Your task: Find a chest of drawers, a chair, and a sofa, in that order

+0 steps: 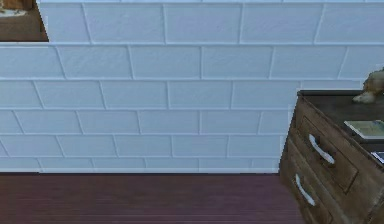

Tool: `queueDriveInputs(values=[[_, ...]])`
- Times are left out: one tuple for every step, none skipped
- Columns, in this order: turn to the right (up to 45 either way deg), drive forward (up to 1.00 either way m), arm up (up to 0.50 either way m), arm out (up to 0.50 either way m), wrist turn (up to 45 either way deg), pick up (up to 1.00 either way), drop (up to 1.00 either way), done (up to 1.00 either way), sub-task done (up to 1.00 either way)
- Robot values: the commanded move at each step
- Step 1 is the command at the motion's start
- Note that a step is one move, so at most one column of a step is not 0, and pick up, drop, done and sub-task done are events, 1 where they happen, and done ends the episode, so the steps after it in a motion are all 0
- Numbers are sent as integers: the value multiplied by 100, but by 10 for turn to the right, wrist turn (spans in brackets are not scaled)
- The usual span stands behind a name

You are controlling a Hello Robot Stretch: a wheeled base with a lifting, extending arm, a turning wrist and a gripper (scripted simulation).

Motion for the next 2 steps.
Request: queueDriveInputs(values=[[450,0,0,0,0,0,0,0,0],[330,0,0,0,0,0,0,0,0]])
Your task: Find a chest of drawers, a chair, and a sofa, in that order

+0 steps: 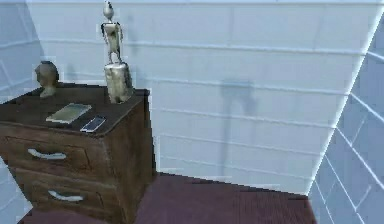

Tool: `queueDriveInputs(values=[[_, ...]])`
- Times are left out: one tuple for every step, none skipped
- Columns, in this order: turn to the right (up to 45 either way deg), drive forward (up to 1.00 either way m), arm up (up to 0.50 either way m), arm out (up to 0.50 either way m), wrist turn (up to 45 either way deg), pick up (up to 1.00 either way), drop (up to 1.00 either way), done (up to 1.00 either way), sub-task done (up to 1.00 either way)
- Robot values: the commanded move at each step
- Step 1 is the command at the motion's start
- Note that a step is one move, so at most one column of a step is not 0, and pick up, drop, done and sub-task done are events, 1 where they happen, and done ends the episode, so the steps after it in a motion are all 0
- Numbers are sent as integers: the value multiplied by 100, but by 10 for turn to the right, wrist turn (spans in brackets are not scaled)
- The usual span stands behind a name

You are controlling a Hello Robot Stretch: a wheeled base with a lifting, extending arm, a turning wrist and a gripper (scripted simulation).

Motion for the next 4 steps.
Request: queueDriveInputs(values=[[0,40,0,0,0,0,0,0,0],[-420,0,0,0,0,0,0,0,0],[0,0,0,0,0,0,0,0,100],[-450,0,0,0,0,0,0,0,0]])
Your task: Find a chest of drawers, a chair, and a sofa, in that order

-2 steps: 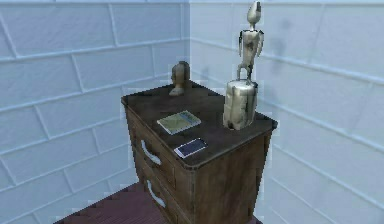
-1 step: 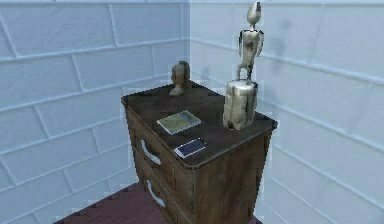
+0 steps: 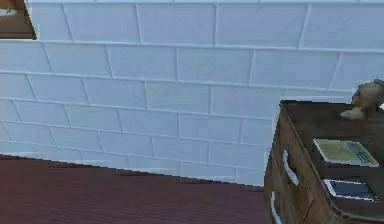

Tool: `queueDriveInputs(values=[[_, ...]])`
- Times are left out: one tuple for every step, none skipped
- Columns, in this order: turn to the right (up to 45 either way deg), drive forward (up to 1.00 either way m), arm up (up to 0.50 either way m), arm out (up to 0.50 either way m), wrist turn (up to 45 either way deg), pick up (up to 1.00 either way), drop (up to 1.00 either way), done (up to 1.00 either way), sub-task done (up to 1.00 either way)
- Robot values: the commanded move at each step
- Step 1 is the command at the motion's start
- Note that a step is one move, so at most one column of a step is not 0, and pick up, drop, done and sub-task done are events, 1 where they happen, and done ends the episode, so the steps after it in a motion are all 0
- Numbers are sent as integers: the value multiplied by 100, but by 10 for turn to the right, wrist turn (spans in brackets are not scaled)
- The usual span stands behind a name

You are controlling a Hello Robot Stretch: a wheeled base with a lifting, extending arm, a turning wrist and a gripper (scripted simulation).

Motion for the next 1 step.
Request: queueDriveInputs(values=[[-450,0,0,0,0,0,0,0,0]])
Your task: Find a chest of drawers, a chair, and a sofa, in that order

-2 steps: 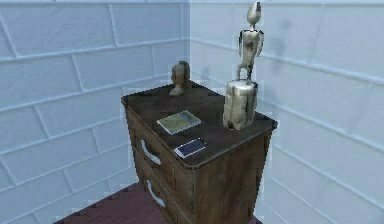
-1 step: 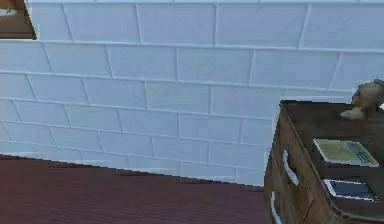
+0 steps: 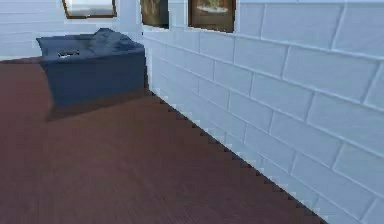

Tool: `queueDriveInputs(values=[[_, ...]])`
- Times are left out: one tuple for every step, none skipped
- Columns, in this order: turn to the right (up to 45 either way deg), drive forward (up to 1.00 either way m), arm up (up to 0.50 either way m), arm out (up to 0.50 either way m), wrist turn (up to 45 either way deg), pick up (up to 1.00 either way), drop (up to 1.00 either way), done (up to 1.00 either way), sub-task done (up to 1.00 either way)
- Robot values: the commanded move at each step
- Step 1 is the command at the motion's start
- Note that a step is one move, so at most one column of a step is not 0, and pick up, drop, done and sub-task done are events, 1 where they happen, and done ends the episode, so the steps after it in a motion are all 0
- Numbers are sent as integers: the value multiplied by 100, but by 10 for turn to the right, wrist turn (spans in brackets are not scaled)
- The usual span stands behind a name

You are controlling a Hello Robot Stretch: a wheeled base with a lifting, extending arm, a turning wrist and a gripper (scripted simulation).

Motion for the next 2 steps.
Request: queueDriveInputs(values=[[-420,0,0,0,0,0,0,0,0],[0,100,0,0,0,0,0,0,0]])
